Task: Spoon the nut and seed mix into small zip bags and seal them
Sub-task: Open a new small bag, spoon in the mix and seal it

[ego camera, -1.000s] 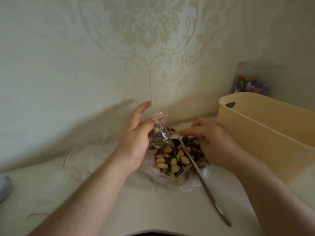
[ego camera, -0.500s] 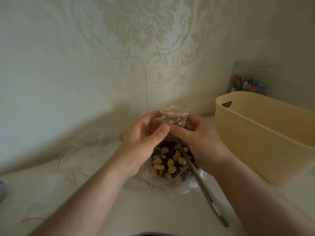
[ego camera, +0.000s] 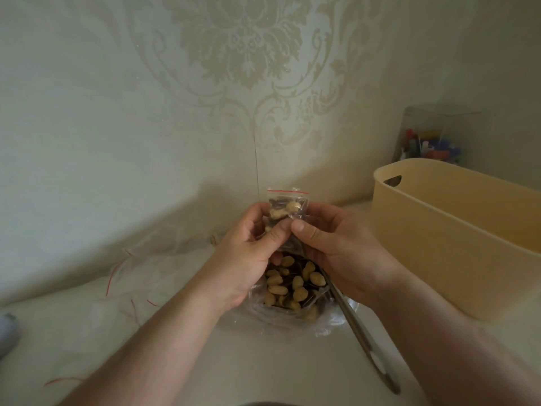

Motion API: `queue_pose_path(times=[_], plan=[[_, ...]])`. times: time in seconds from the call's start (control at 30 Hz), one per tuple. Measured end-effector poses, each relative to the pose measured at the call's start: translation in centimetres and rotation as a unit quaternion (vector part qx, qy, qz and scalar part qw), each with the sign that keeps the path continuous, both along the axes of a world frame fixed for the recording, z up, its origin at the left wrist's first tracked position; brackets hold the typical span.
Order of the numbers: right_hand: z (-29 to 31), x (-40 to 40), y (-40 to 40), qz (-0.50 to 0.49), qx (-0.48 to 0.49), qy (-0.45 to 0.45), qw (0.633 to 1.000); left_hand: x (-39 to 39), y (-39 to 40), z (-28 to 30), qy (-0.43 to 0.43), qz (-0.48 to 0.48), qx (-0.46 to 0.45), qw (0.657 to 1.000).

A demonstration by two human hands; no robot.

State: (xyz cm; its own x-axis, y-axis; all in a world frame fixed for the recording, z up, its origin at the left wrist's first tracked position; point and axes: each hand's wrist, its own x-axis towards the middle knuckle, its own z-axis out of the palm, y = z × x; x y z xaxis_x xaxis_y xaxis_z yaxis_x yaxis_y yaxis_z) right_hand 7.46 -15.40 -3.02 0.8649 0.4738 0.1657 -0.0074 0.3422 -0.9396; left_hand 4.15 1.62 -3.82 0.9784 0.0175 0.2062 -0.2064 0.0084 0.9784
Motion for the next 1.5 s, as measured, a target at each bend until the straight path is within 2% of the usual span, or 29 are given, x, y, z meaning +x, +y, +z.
queue_pose_path(times=[0.2,0.33,0.47,0.73,1.0,1.17,1.37,1.5], plan=[[0.1,0.4,-0.5,-0.089,-0.038,-0.037,0.995,0.0,0.2,0.0,0.018,-0.035,-0.041,0.998],[0.2,0.1,-0.3,-0.06,-0.004,-0.019,0.998,0.1,0.0,-0.1,0.014,-0.019,-0.05,0.998],[0.2,-0.2,0.0,-0.049,-0.02,-0.026,0.998,0.3,0.1,-0.1,0.022,-0.028,-0.073,0.997],[0.2,0.1,-0.2,-0.094,-0.041,-0.04,0.994,0.0,0.1,-0.1,0.022,-0.046,-0.052,0.997],[0.9,-0.2,-0.3,-0.024,0.012,-0.02,0.999,-0.2,-0.2,0.1,0.029,-0.037,-0.043,0.998],[0.5,0.0,-0.2,-0.093,-0.034,-0.02,0.995,-0.5,-0.3,0.2,0.034,-0.046,-0.026,0.998],[0.3,-0.1,-0.1,-0.13,-0.077,-0.085,0.985,-0.6,-0.5,0.4,-0.032,0.006,0.001,0.999],[0.1,0.0,-0.3,-0.125,-0.071,-0.079,0.986,-0.5,-0.4,0.3,-0.04,0.021,-0.002,0.999]])
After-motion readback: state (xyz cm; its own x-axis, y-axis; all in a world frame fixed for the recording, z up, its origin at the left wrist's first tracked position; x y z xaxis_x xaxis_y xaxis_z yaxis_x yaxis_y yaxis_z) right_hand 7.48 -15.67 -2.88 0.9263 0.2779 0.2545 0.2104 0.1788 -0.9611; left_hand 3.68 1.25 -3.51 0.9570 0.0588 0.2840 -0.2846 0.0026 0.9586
